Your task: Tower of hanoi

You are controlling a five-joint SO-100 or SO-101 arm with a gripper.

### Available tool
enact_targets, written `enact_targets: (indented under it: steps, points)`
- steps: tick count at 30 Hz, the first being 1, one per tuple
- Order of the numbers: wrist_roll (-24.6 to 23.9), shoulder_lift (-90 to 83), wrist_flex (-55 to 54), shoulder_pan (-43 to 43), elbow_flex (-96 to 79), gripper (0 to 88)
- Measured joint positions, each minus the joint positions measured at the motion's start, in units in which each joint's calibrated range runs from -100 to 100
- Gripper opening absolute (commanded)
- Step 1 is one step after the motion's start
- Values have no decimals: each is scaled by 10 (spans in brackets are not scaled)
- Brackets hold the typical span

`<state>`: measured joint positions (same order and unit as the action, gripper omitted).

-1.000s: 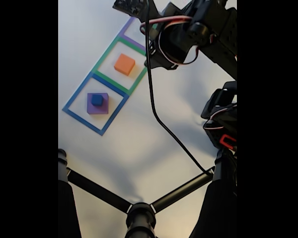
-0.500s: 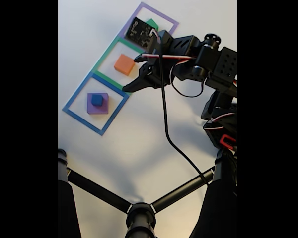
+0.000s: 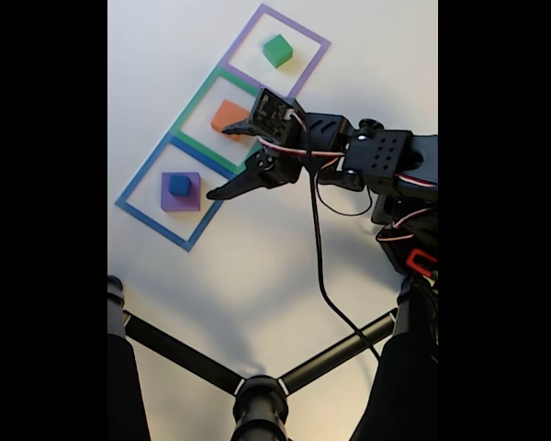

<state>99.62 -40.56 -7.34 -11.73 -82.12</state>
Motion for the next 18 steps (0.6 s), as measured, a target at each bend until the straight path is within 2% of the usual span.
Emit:
enact_targets:
  steps: [9, 18]
  points:
    - [0, 185, -214, -20, -7, 407]
    - [0, 305, -313, -40, 16, 407]
